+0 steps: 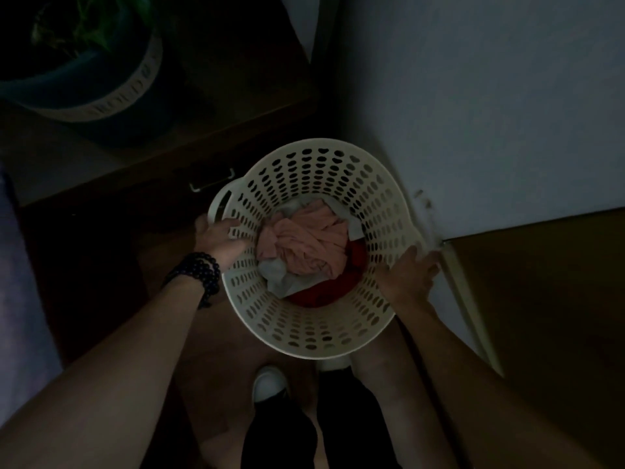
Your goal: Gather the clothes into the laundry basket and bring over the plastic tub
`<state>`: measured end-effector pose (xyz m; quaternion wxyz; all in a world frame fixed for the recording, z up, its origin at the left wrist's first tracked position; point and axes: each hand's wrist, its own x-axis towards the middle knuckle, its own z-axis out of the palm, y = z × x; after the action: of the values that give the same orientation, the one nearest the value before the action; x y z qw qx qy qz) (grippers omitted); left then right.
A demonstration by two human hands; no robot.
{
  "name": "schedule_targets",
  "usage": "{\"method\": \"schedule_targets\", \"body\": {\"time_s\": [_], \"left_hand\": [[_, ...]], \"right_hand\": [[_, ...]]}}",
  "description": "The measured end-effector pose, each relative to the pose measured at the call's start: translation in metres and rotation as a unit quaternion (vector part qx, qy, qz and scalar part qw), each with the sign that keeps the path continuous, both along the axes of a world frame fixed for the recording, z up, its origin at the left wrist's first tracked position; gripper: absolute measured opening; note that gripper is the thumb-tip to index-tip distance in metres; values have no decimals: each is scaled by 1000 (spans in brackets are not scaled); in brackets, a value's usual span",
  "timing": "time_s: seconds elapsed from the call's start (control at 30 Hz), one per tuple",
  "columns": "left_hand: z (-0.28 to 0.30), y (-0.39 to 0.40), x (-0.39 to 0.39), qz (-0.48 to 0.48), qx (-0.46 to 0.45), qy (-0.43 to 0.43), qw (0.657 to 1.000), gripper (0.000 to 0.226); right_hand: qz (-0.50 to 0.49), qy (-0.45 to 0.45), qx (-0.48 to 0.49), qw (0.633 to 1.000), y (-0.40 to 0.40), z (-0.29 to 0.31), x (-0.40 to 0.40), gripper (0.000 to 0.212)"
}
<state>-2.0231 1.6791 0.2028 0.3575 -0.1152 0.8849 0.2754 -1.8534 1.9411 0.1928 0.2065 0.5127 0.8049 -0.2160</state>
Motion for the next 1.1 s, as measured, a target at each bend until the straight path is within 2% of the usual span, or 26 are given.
{"method": "schedule_targets", "body": {"time_s": [0.1,0.2,0.27,0.33,0.4,0.47,0.53,0.6,0.77,0.87,1.0,1.1], "left_hand": [[0,0,9,-26,-24,-7,999,65],[5,5,22,-73,-42,27,996,68],[13,12,33,-122,-32,32,991,68],[24,19,43,-130,18,11,991,66],[44,23,51,-117,87,24,989,63],[70,24,57,-109,148,52,982,65],[112,18,62,-87,182,61,978,65],[156,10,67,-69,199,74,975,63],[288,-32,87,-19,243,163,956,60],[366,-68,110,25,252,221,942,60],[447,-113,158,109,239,286,921,57],[510,-158,214,203,222,352,886,53]], "right_hand": [[-14,-25,-9,1000,-4,-2,2,88],[-32,-20,-18,999,-9,6,-4,93],[-9,14,-19,1000,-16,14,-5,93],[-3,73,-65,995,-24,28,-8,93],[3,142,-110,984,-31,52,-13,82],[39,200,-123,971,-37,83,-19,58],[80,236,-128,960,-50,129,-22,48],[103,260,-134,951,-64,178,-22,51],[195,345,-128,909,-113,314,-21,47],[227,390,-163,877,-147,396,-21,44],[285,438,-248,816,-202,477,-5,39],[350,443,-355,745,-252,532,22,38]]}}
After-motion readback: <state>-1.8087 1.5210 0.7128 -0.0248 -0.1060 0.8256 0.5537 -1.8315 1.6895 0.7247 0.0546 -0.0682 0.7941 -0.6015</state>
